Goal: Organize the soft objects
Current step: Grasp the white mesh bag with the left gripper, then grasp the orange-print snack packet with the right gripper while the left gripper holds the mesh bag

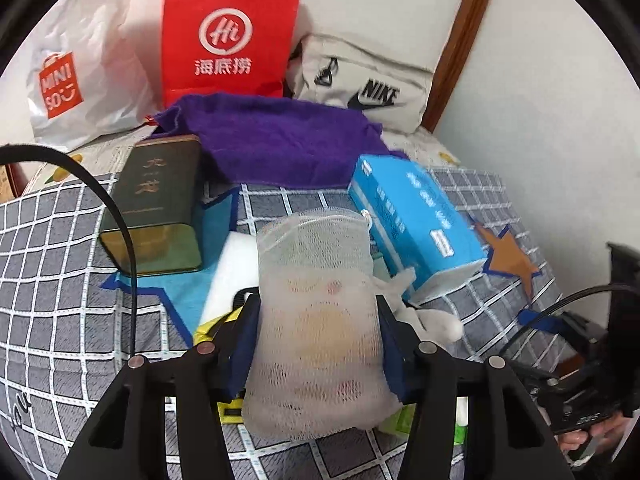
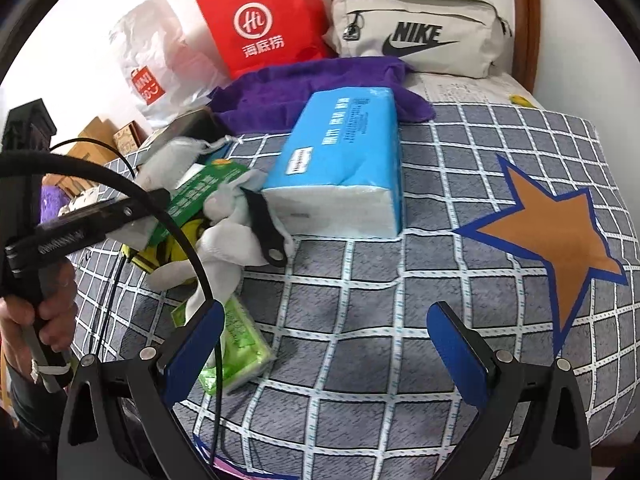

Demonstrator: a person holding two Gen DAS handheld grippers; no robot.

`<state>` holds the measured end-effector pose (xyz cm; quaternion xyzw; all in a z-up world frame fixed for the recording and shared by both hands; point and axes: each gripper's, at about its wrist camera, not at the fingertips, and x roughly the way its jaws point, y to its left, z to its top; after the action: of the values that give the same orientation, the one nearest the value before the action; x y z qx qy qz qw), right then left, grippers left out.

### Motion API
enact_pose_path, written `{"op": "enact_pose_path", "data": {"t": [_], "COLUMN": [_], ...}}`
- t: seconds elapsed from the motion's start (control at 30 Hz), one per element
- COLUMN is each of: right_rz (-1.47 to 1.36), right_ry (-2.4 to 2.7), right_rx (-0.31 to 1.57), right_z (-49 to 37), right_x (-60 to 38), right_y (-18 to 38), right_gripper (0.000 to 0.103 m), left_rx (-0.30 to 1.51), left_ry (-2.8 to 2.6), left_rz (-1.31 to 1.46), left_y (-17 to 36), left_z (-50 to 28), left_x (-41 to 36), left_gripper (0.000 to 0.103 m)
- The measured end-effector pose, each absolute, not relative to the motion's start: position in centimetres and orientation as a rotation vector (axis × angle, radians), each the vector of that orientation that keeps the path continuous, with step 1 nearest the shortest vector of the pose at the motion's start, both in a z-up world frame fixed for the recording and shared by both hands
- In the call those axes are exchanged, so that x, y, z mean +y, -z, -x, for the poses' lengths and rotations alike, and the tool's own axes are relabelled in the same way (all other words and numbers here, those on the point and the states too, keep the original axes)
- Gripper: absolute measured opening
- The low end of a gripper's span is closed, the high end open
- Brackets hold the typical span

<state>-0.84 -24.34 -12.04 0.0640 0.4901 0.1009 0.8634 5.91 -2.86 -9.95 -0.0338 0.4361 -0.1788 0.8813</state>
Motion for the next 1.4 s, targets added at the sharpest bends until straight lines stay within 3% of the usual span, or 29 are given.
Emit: {"op": "enact_pose_path", "data": {"t": [0.07,0.13,0.47,0.5,0.7,0.73,1.4], "right_rz": [-0.126,-0.122,-0.140,-0.145,-0.172,-0.173,-0.029], "right_ry": [-0.217,-0.227,-0.237,-0.236,-0.229,-0.230,-0.425], "right_rx": [1.029,1.032,1.050,1.053,1.064,1.064,0.931], "right_z": [0.8,0.7,0.3,0.3,-0.1,-0.1,-1.7], "right_x": [-24.0,-23.6,-23.8,-23.9,-24.5,-24.5,-16.0], "right_y": [12.0,12.1,12.8,12.9,13.3,13.3,8.8], "right_gripper": [0.101,0.101,0.101,0.101,0.101,0.101,0.100], "left_rx": [0.893,0.884,0.959,0.957,0.932,0.933,0.863], "left_ry": [0.377,0.356,0.336,0.342,0.374,0.393,0.324], "left_rz": [0.076,0.067,0.010,-0.002,-0.026,-0.011,0.136], "left_y": [9.5,9.5,11.5,11.5,11.5,11.4,8.5], "left_z": [-5.9,-6.2,-9.1,-9.2,-9.6,-9.5,-7.6], "left_x": [-2.3,-2.2,-3.7,-4.0,-4.6,-4.4,4.2], "left_gripper": [0.057,0.071,0.071,0.067,0.016,0.012,0.009]}}
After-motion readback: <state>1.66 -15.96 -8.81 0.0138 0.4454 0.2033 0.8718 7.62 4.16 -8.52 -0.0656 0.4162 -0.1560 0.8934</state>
